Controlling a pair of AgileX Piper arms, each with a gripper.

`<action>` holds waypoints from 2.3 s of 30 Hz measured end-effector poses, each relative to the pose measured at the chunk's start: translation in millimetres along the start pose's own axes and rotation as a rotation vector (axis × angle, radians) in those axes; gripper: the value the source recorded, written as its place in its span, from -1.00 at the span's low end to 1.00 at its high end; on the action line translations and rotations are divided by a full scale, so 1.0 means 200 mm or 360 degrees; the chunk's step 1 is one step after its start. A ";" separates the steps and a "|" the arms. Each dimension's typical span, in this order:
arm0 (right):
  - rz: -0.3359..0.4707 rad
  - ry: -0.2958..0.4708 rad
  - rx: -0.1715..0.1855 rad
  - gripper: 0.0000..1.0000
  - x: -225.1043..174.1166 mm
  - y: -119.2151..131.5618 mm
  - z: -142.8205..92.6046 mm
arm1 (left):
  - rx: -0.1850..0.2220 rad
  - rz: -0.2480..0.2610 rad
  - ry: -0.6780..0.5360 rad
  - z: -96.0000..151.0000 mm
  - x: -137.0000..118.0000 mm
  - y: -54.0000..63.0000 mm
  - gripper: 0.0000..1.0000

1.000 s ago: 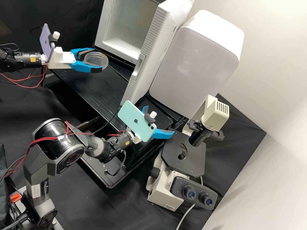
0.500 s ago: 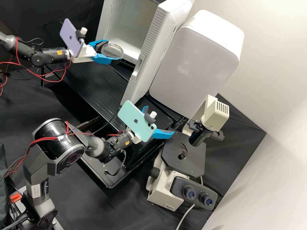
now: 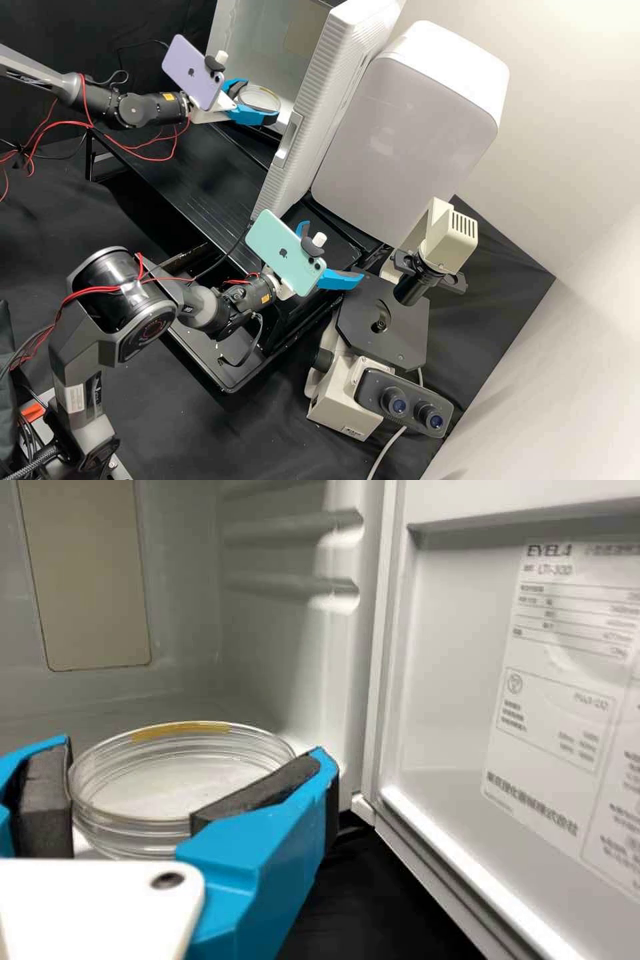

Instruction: Place the petri dish in the incubator

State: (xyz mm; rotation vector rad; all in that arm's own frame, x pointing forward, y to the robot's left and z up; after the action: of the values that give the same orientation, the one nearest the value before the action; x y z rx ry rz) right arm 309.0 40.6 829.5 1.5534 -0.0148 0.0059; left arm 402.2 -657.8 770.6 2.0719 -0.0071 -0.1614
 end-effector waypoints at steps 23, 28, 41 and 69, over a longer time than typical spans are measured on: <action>0.0000 0.0000 0.0000 1.00 0.00 0.00 0.00 | -0.0042 -0.0174 0.0253 0.09 0.31 0.00 -1.00; 0.0000 0.0000 0.0000 1.00 0.00 0.00 0.00 | -0.0054 -0.0162 0.0296 0.09 0.33 -0.01 -1.00; 0.0000 0.0000 0.0000 1.00 0.00 0.00 0.00 | -0.0126 -0.0034 0.0366 0.10 0.40 0.07 -1.00; 0.0000 0.0000 0.0000 1.00 0.00 0.00 0.00 | -0.0124 -0.0013 0.0585 0.02 0.48 -0.02 -1.00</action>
State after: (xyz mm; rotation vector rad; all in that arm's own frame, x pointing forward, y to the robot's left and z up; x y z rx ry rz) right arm 309.0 40.6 829.5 1.5534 -0.0148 0.0059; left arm 495.9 -666.0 754.8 1.9962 0.2287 0.2128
